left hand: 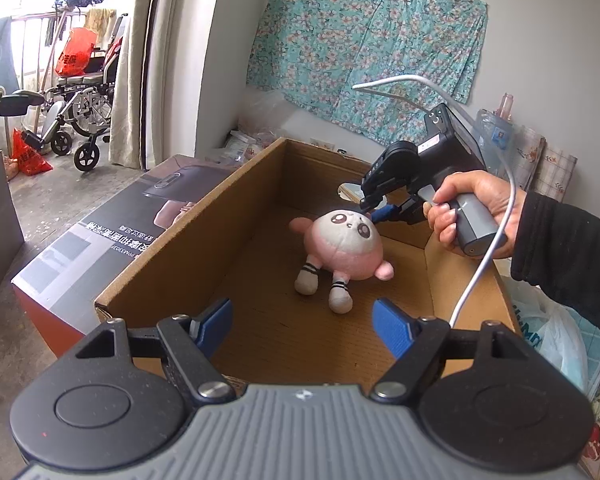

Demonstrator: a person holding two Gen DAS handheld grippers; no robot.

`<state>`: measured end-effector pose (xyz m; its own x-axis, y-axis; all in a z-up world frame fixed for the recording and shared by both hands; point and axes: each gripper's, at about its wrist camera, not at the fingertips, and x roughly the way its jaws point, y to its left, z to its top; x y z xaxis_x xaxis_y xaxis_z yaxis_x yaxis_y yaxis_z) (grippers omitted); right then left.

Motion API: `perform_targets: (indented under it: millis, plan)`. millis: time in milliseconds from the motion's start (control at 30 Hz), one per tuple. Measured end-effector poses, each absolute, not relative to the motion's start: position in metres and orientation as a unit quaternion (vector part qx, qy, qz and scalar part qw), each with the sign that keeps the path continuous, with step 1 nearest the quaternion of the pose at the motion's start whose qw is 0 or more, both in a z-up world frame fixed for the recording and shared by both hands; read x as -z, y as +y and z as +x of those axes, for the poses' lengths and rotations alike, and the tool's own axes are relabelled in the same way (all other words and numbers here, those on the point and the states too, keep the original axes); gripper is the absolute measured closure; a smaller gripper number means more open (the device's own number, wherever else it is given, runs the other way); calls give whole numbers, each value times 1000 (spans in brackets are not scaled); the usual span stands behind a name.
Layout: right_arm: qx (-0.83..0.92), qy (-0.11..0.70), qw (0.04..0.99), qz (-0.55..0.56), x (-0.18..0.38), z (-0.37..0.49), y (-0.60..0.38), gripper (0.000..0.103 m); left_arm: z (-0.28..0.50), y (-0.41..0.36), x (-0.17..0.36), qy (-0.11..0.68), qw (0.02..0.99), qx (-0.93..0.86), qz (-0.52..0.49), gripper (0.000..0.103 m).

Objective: Organize soft objects
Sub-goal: 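Open the right gripper to drop the doll into the cardboard box, then reach the right gripper to the blue-and-white medicine box and grasp it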

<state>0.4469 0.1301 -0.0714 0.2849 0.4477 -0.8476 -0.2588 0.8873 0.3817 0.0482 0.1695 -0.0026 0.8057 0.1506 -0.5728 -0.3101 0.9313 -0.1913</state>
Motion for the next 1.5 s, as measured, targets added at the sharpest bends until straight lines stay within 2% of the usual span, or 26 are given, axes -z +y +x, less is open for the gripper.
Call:
perform_targets:
  millis: [133,433,833,933,1000,1033,1167,1367,1500]
  plan:
    - [-231,542,807,51,64,440,133,91,46,169,2,286,940,-120,-141,25]
    - [-210,471,849,-111,20,408,117,92,44,167,-1,278,944,-106,-145,25]
    - [-159,451,864,-158,18,409,83,93,42,162,-6,277,945,-101,-138,25]
    - [-153,445,865,-175,19,404,89,87,41,161,-8,277,946,-102,-135,24]
    - [-156,439,867,-178,17,400,91,79,41,159,-10,277,946,-104,-132,23]
    - [-156,436,869,-177,15,398,91,71,40,159,-10,277,946,-104,-131,23]
    - [-170,421,880,-141,0,385,79,62,39,154,-13,275,947,-101,-128,23]
    - [-209,395,894,1,-36,330,15,57,30,143,-19,270,952,-84,-116,21]
    - [-219,383,896,56,-45,276,-45,52,28,133,-23,273,953,-71,-108,20]
